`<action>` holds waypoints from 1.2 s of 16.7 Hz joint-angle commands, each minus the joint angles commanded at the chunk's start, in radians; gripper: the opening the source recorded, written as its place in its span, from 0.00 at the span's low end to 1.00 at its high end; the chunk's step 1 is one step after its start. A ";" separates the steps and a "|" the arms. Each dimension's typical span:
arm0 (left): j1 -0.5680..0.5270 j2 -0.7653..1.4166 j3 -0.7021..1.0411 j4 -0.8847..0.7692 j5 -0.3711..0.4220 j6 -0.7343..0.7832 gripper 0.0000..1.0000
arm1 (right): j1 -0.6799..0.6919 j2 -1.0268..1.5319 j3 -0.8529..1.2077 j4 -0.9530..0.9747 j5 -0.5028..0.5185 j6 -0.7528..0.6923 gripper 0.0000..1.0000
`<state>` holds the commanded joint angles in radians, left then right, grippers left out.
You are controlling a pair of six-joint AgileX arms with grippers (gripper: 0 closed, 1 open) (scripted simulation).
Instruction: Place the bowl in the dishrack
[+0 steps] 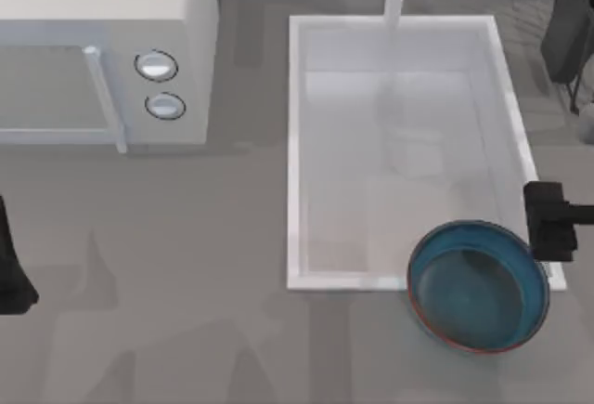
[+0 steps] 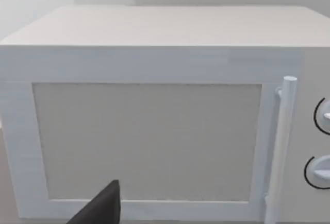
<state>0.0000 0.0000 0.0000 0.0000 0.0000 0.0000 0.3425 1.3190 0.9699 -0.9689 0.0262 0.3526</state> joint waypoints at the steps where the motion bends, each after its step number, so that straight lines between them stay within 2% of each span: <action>1: 0.000 0.000 0.000 0.000 0.000 0.000 1.00 | 0.014 0.049 0.041 -0.038 0.004 0.013 1.00; 5: 0.000 0.000 0.000 0.000 0.000 0.000 1.00 | 0.045 0.157 0.137 -0.123 0.018 0.042 1.00; 12: 0.000 0.000 0.000 0.000 0.000 0.000 1.00 | 0.042 0.165 0.126 -0.108 0.018 0.041 1.00; 20: 0.000 0.000 0.000 0.000 0.000 0.000 1.00 | 0.034 0.306 -0.068 0.235 0.018 0.034 1.00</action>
<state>0.0000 0.0000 0.0000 0.0000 0.0000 0.0000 0.3769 1.6250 0.9015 -0.7341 0.0437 0.3863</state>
